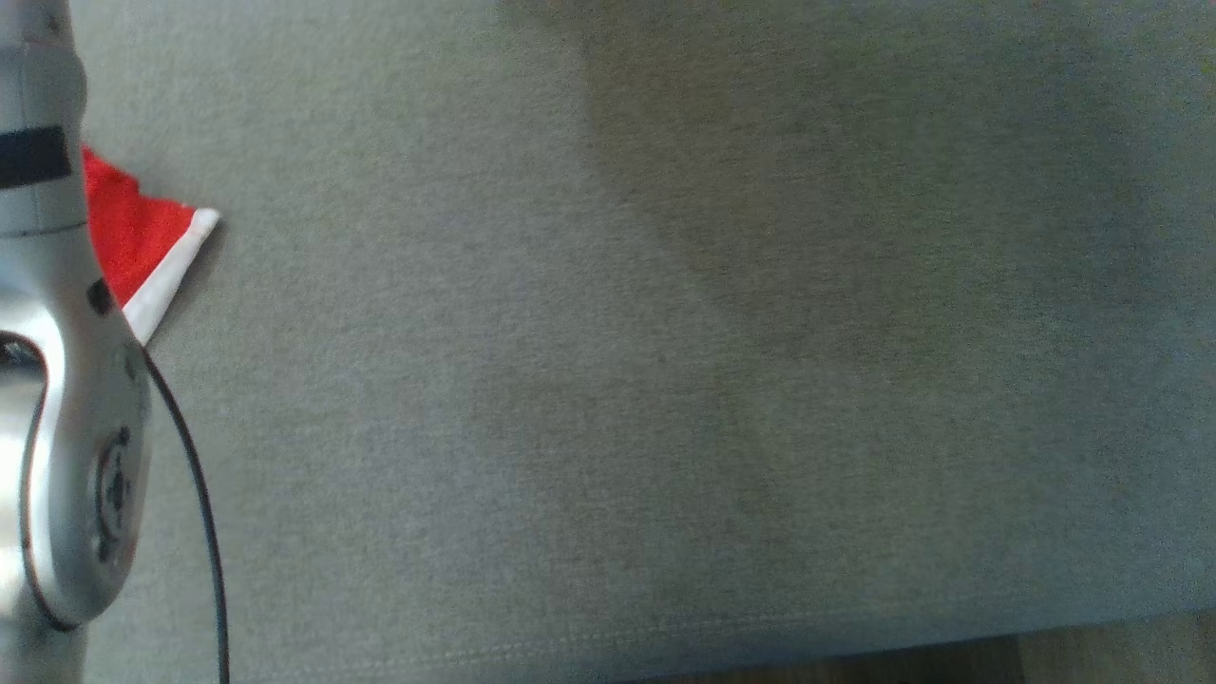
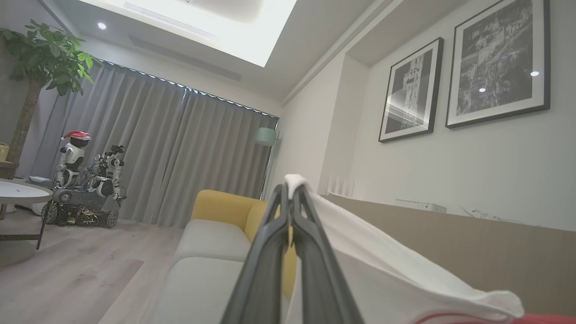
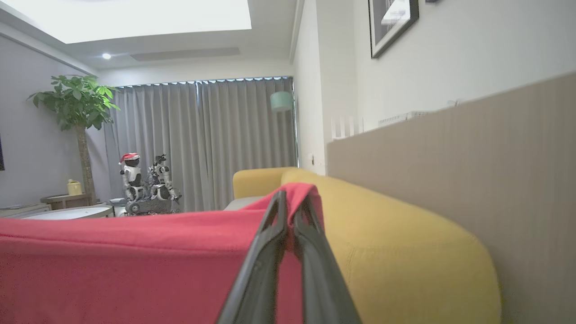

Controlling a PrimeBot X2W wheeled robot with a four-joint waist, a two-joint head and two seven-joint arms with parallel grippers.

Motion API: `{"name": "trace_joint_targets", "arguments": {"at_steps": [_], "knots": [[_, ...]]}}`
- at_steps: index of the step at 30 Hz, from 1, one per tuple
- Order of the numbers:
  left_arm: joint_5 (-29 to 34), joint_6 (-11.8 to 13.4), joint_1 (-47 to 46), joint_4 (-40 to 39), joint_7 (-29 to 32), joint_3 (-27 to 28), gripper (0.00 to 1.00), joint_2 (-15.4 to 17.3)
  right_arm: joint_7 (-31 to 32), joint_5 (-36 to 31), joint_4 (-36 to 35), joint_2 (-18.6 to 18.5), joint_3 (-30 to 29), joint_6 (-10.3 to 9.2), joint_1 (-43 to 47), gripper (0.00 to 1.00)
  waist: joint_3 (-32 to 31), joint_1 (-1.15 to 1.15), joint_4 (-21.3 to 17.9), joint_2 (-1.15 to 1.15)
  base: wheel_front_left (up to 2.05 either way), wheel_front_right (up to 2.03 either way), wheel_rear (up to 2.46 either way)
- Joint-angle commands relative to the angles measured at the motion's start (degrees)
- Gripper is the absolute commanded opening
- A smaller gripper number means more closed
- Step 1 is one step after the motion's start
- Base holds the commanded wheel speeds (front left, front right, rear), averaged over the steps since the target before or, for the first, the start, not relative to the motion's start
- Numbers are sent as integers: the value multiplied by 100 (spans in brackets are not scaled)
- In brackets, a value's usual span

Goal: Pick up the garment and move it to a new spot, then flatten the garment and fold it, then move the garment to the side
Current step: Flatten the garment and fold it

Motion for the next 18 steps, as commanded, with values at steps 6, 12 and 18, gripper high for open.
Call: {"name": "trace_joint_targets", "arguments": {"at_steps": [6, 12, 18], "knots": [[160, -262, -265, 437, -260, -55, 0, 242, -614, 451, 914, 62, 221, -5, -153, 0, 415, -2, 349, 0, 0, 0, 0], [271, -436, 698, 641, -311, -182, 0, 229, -795, 980, 1568, 50, 991, -5, 615, 0, 388, -2, 482, 0, 0, 0, 0], [411, -555, 2196, 440, -314, -289, 0, 281, -529, 1537, 1940, -161, 1819, -5, 1562, 0, -16, -2, 580, 0, 0, 0, 0]]}}
